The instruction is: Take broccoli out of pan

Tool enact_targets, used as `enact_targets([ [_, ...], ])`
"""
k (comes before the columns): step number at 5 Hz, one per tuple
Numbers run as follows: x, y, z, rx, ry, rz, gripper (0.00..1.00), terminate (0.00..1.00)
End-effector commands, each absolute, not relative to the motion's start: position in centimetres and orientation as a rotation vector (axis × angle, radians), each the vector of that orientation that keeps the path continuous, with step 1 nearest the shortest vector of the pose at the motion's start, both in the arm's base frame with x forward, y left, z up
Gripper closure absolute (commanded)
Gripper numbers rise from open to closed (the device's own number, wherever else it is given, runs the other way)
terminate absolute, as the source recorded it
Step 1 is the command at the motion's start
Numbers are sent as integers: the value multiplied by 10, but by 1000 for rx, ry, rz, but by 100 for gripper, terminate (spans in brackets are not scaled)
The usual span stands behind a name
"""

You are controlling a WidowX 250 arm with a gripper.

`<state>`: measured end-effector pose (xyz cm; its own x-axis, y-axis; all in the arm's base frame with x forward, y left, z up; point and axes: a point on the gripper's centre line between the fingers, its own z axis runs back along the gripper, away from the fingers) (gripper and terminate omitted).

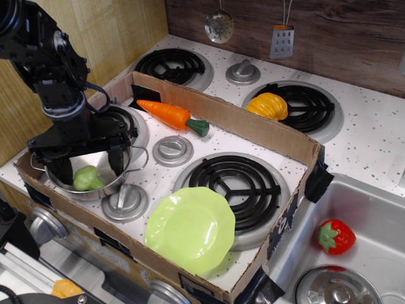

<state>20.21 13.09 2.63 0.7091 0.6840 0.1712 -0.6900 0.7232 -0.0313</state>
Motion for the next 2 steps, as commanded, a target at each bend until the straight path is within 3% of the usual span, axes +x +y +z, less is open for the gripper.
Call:
enact_targets([
  [1,198,123,15,7,-221,805,0,0],
  [2,191,122,14,12,-222,816,0,0],
])
